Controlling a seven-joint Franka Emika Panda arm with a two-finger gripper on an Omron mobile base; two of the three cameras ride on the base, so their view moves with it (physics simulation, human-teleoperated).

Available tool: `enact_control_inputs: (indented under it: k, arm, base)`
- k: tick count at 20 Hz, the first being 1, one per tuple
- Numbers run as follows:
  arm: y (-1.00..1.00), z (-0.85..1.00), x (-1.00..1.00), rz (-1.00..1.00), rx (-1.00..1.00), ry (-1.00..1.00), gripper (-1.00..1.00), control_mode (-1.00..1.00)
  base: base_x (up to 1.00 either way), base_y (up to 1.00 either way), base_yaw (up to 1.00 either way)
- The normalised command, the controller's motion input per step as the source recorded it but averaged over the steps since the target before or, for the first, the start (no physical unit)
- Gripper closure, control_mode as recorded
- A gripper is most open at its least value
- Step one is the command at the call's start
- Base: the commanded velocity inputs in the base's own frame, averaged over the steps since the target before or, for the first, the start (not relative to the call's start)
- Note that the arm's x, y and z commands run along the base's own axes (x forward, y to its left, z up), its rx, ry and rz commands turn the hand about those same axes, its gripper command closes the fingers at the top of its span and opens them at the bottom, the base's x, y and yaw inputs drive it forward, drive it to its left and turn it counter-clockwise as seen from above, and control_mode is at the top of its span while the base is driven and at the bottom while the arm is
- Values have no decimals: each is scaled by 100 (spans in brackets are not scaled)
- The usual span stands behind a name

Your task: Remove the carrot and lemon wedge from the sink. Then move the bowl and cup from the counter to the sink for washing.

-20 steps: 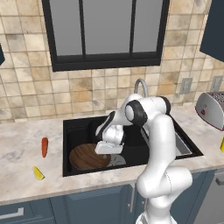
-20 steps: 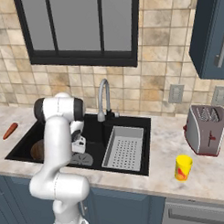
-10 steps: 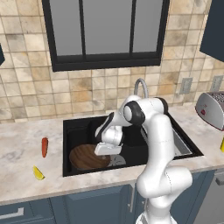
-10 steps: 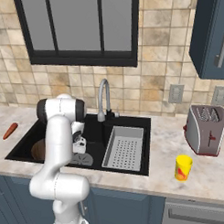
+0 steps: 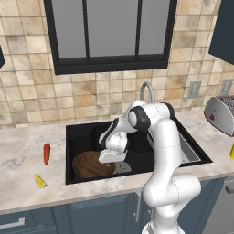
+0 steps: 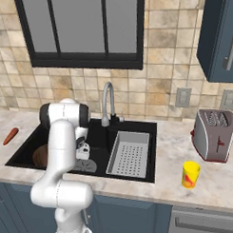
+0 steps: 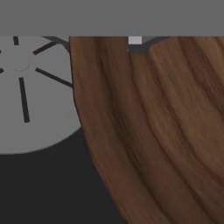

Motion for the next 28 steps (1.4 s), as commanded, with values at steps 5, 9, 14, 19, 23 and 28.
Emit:
enact_control_inputs:
  k: [5, 9, 14, 19, 23, 28]
  arm:
    - [10, -4, 1, 2, 0, 0, 100, -100]
    - [7, 0, 0, 2, 0, -1, 100, -100]
    - [0, 0, 0, 0, 0, 0, 100, -100]
    - [0, 0, 0, 0, 0, 0, 100, -100]
    - [2, -1, 0, 0, 0, 0, 100, -100]
    - [3, -5, 0, 0, 0, 0, 100, -100]
  base:
    - [0, 0, 0]
    - [0, 0, 0]
    - [0, 0, 0]
    - [0, 0, 0]
    - [0, 0, 0]
    - [0, 0, 0]
